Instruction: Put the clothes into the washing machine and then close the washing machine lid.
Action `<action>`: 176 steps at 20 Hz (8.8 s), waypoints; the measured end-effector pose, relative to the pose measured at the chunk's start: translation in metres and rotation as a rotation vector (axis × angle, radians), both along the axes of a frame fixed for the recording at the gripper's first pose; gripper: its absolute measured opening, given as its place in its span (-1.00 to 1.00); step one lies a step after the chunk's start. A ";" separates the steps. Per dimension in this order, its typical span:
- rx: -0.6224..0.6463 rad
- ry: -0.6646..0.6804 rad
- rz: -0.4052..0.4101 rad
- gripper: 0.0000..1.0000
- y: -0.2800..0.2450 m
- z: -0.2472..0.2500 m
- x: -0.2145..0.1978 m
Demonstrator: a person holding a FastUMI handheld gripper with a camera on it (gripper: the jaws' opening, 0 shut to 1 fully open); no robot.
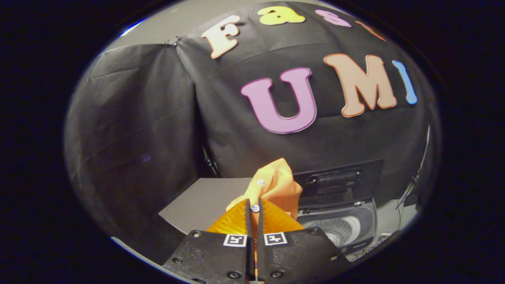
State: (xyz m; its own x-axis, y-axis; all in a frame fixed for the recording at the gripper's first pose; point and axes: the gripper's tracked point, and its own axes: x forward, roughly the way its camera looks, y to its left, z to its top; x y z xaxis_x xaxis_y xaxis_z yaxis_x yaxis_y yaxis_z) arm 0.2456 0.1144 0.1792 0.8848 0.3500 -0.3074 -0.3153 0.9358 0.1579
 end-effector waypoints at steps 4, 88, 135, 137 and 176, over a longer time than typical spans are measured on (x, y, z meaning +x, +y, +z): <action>-0.021 -0.045 -0.074 -0.96 -0.065 0.002 0.012; -0.057 -0.287 -0.543 0.94 -0.208 -0.022 0.280; -0.281 -0.291 -0.510 0.93 -0.180 -0.114 0.184; -0.283 -0.276 -0.516 0.94 -0.182 -0.116 0.181; -0.289 -0.230 -0.489 0.96 -0.131 -0.165 -0.061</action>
